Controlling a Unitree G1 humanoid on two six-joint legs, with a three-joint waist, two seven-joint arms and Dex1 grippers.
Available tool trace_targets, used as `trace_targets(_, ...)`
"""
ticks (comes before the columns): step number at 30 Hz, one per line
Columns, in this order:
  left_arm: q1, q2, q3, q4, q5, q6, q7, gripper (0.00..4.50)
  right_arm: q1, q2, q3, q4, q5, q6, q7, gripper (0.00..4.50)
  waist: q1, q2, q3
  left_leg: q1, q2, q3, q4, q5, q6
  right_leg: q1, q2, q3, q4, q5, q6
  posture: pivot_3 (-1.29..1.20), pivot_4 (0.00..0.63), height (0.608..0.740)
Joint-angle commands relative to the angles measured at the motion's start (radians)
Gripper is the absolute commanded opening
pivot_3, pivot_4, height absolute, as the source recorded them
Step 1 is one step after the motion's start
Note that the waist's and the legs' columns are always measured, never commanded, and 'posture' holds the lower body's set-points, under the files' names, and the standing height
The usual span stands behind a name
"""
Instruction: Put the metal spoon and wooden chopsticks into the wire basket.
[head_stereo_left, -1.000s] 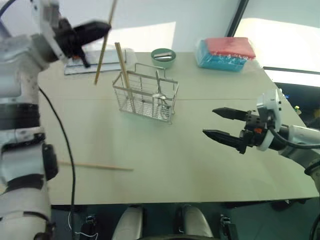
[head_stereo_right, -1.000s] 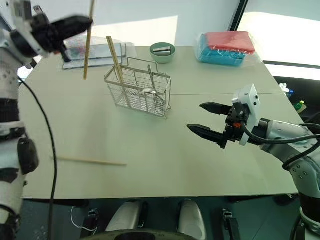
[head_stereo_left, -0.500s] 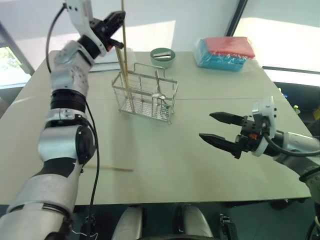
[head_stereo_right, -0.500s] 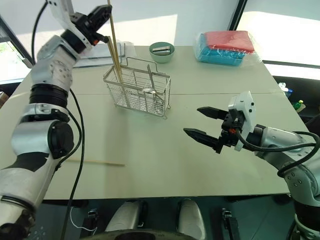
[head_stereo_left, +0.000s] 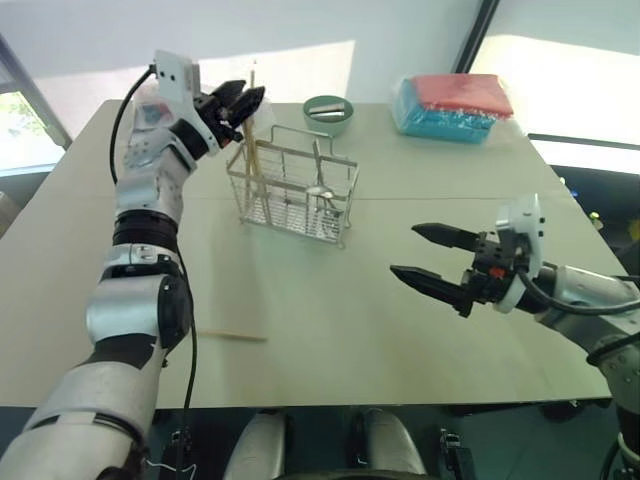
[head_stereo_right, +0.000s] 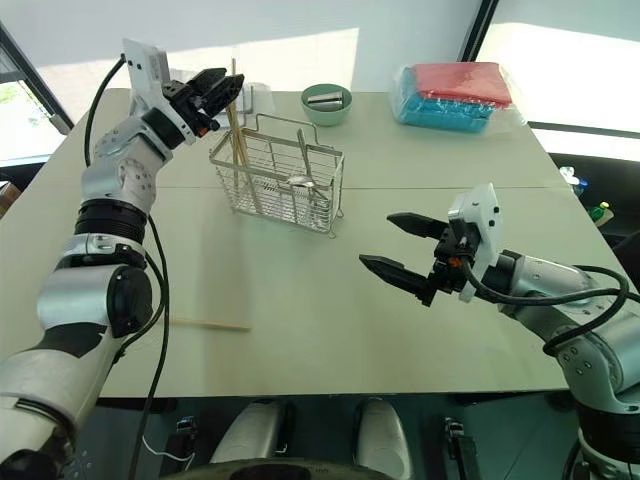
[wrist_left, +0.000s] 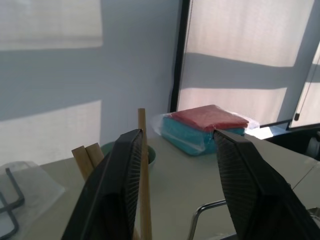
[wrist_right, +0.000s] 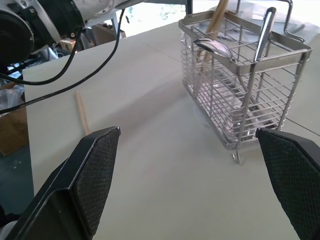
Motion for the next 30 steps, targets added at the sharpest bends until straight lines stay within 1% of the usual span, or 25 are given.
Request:
trace_targets(1, -0.005, 0.014, 0.008, -0.075, -0.008, 0.017, 0.000, 4.11, -0.027, -0.002, -0.010, -0.019, -0.001, -0.027, 0.012, 4.50, 0.000, 0.000, 0.000, 0.000, 0.000, 0.000, 0.000, 0.000, 0.000, 0.000, 0.000, 0.000, 0.000, 0.000, 0.000, 0.00, 0.150, 0.667)
trace_targets(2, -0.005, 0.016, 0.010, -0.086, -0.011, 0.024, 0.001, 4.44, -0.034, -0.001, -0.007, -0.014, -0.002, -0.029, 0.013, 4.50, -0.001, 0.000, 0.000, 0.000, 0.000, 0.000, 0.000, 0.000, 0.000, 0.000, 0.000, 0.000, 0.000, 0.000, 0.000, 0.00, 0.150, 0.667)
trace_targets(7, 0.000, 0.030, 0.017, -0.150, -0.022, 0.064, 0.004, 4.44, -0.056, 0.003, 0.009, 0.012, -0.012, -0.036, 0.024, 4.50, -0.001, 0.000, 0.000, 0.000, 0.000, 0.000, 0.000, 0.000, 0.000, 0.000, 0.000, 0.000, 0.000, 0.000, 0.000, 0.00, 0.150, 0.667)
trace_targets(14, 0.009, 0.083, 0.030, -0.240, -0.037, 0.131, 0.010, 4.44, -0.094, 0.004, 0.040, 0.044, -0.034, -0.048, 0.061, 4.50, -0.001, 0.000, 0.000, 0.000, 0.000, 0.000, 0.000, 0.000, 0.000, 0.000, 0.000, 0.000, 0.000, 0.000, 0.000, 0.00, 0.150, 0.667)
trace_targets(22, -0.011, 0.216, 0.045, -0.390, -0.079, 0.272, -0.016, 4.44, -0.159, -0.001, 0.048, 0.055, -0.027, -0.037, 0.088, 4.50, -0.002, 0.000, 0.000, 0.000, 0.000, 0.000, 0.000, 0.000, 0.000, 0.000, 0.000, 0.000, 0.000, 0.000, 0.000, 0.00, 0.150, 0.667)
trace_targets(27, -0.035, 0.273, 0.065, -0.448, -0.114, 0.348, -0.010, 4.44, -0.163, 0.003, 0.055, 0.064, -0.037, -0.041, 0.099, 4.50, 0.000, 0.000, 0.000, 0.000, 0.000, -0.001, 0.000, 0.000, 0.000, 0.000, 0.000, 0.000, 0.000, 0.000, 0.000, 0.00, 0.150, 0.667)
trace_targets(30, -0.076, 0.308, 0.086, -0.458, -0.136, 0.395, 0.001, 4.44, -0.167, 0.003, 0.058, 0.065, -0.038, -0.046, 0.109, 4.50, 0.000, 0.000, 0.000, 0.000, 0.000, -0.001, 0.000, 0.000, 0.000, 0.000, 0.000, 0.000, 0.000, 0.000, 0.000, 0.00, 0.150, 0.667)
